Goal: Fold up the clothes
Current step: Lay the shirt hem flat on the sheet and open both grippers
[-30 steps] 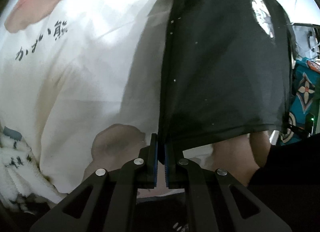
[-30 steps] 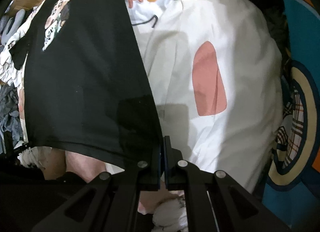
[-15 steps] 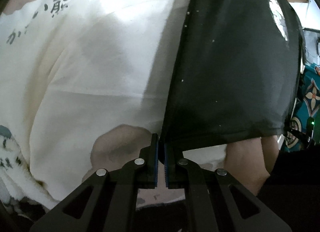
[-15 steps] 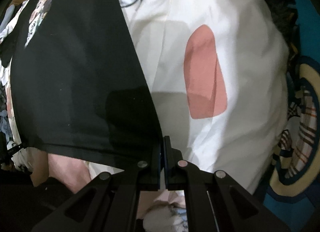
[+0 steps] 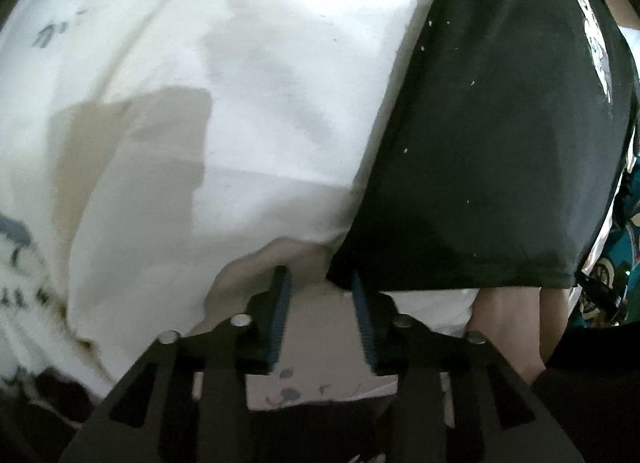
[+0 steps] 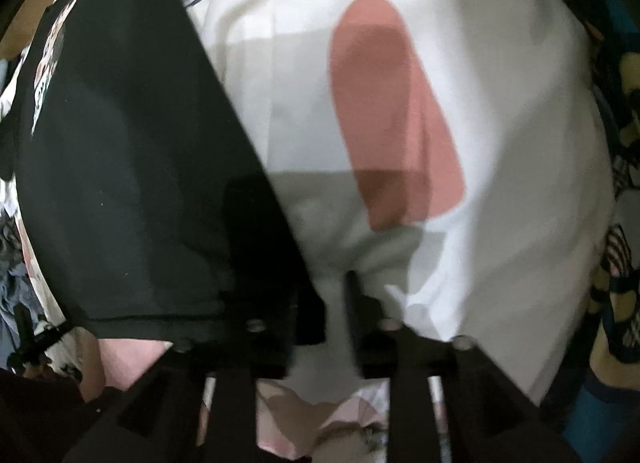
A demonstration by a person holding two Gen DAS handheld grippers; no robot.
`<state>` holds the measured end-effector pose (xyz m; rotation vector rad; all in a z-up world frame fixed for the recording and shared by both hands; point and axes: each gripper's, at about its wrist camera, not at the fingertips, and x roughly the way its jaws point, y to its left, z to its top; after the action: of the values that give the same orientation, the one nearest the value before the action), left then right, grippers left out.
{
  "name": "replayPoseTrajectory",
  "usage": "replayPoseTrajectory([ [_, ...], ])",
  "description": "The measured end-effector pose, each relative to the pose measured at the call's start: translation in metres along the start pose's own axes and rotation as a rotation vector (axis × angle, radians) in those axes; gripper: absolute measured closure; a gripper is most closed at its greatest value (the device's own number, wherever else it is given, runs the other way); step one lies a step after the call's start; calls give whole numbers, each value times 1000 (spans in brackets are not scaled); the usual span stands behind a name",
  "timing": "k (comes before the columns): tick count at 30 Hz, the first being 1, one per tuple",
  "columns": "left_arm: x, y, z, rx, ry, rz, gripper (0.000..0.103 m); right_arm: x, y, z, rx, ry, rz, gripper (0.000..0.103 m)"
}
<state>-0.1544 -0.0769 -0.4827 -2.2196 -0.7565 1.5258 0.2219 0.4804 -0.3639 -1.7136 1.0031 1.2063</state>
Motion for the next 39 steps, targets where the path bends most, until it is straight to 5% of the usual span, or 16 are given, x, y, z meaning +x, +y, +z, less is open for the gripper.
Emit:
replayPoseTrajectory([
  [3, -23, 7, -8, -39, -39, 25, 68, -13, -6, -6, 17, -17, 10, 62],
  [18, -164, -6, -37, -93, -269, -11, 68, -110, -9, -14, -9, -170, 100, 62],
  [26, -206, -28, -56, -82, -414, -59, 68, -159, -18, -34, -93, -274, 117, 62],
  [39, -251, -36, -69, -83, -505, -58, 68, -206, 27, -36, -187, -425, 115, 60],
])
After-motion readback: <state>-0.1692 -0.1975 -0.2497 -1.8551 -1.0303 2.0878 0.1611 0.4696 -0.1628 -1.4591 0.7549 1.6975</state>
